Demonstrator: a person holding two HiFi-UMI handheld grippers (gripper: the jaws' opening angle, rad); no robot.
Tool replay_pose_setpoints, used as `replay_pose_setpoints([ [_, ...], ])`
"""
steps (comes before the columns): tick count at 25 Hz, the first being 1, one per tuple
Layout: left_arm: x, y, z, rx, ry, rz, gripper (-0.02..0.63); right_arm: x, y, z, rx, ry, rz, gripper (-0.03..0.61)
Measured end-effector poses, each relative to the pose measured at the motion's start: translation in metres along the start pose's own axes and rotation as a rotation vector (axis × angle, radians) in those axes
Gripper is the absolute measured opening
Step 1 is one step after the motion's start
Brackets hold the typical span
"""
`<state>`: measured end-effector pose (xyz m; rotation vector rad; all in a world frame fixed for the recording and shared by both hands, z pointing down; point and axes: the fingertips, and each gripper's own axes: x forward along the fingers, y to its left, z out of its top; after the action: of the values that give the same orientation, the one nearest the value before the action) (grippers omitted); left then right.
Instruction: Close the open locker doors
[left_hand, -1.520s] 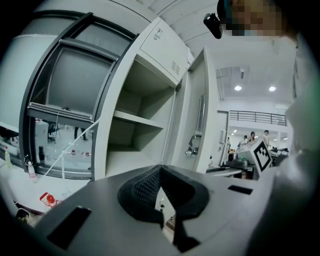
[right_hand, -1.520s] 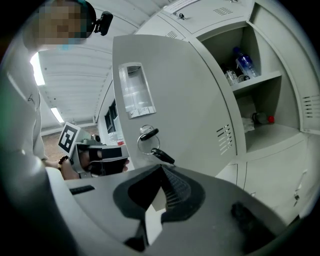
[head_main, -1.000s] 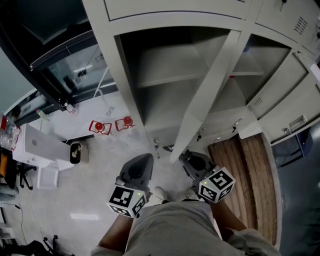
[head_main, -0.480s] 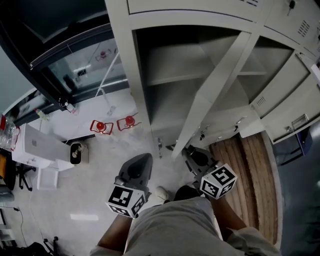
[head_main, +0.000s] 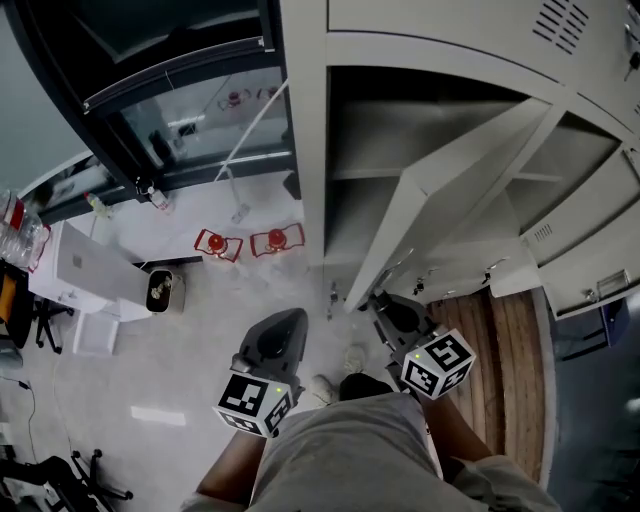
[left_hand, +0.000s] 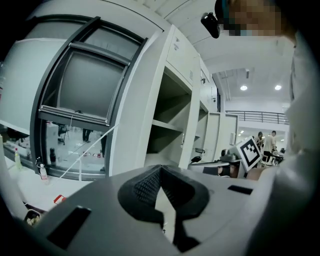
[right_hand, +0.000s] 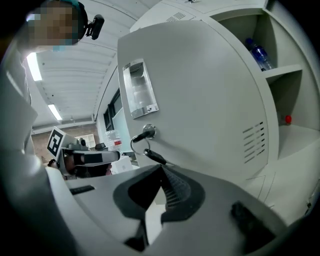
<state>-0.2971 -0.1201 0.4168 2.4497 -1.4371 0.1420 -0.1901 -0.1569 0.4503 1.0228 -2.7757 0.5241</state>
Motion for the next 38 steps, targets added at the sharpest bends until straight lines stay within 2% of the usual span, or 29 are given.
replay_pose_setpoints([
  [8, 0.000, 0.029, 0.015, -0.016, -0.034, 0.081, 0.015, 0.030, -0.003, 0.007, -0.029, 0.035, 0.058, 0.028],
  [38, 0.038, 0.060, 0.031, -0.037, -0.039, 0.179, 0.015, 0.095, -0.036, 0.033, -0.042, 0.067, 0.170, 0.028],
])
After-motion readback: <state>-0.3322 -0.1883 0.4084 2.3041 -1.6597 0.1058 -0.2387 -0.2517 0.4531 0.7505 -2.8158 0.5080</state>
